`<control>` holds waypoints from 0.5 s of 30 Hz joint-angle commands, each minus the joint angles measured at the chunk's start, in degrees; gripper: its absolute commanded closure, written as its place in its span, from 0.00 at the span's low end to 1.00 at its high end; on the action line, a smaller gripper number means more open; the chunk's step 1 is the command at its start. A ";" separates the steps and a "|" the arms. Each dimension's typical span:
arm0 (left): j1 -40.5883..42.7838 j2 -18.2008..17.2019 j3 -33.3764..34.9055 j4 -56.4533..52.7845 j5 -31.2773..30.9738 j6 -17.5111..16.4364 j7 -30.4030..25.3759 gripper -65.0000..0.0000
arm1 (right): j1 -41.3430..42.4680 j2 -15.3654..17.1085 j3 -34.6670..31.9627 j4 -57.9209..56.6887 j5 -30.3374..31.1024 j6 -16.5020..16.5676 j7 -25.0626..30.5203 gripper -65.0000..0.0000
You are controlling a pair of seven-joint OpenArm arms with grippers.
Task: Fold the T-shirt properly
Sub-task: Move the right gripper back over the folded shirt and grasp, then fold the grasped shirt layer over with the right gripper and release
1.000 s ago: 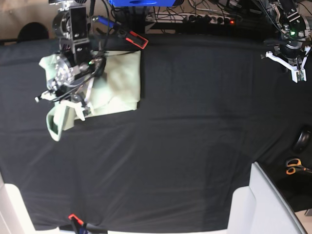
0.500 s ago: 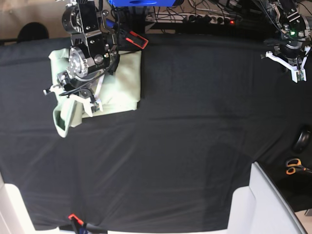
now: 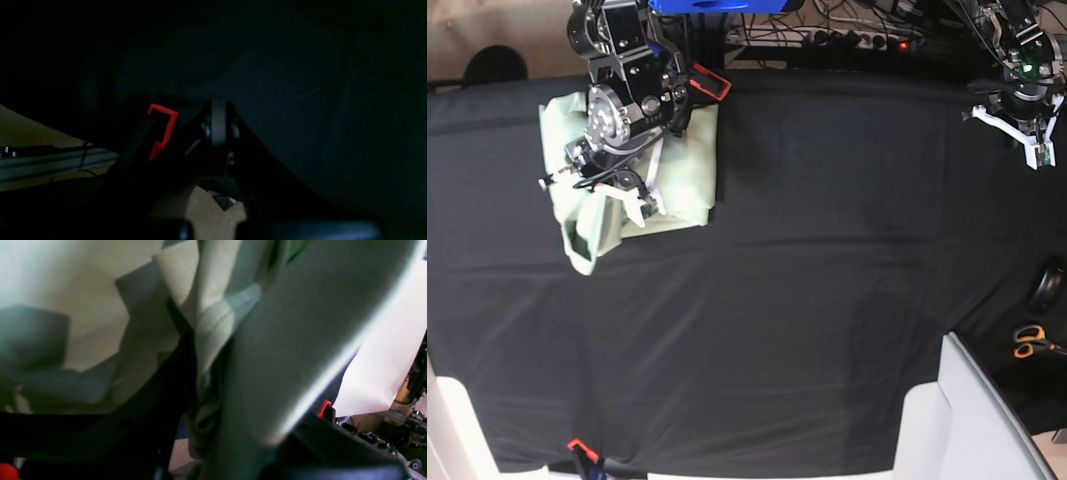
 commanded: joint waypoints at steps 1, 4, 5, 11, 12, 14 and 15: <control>-0.01 -0.76 -0.29 0.86 -0.14 0.41 -1.03 1.00 | 0.47 -0.40 -0.13 0.93 -0.77 -0.62 0.57 1.00; -0.01 -0.67 -0.29 0.86 -0.32 0.41 -1.03 1.00 | 0.47 -0.40 -0.13 0.93 -0.68 -0.62 0.66 1.00; -0.01 -0.67 -0.29 0.86 -0.49 0.41 -1.03 1.00 | 0.47 -0.40 -0.13 0.93 -0.51 -0.62 0.66 1.00; -0.01 -0.14 -0.29 0.86 -0.14 0.41 -1.03 1.00 | 0.47 -0.40 -0.30 1.72 12.86 -0.62 -0.83 0.90; -0.01 -0.14 -0.29 0.86 -0.14 0.41 -1.03 1.00 | 0.47 -0.31 -0.30 1.72 14.79 -0.62 -0.92 0.84; -0.01 -0.14 -0.29 0.86 -0.14 0.41 -1.03 1.00 | 0.47 -0.31 -0.39 1.72 16.90 -0.62 -0.83 0.70; -0.01 -0.14 -0.29 0.86 -0.14 0.41 -1.03 1.00 | 0.47 -0.31 -0.39 1.72 17.51 -0.62 -0.83 0.63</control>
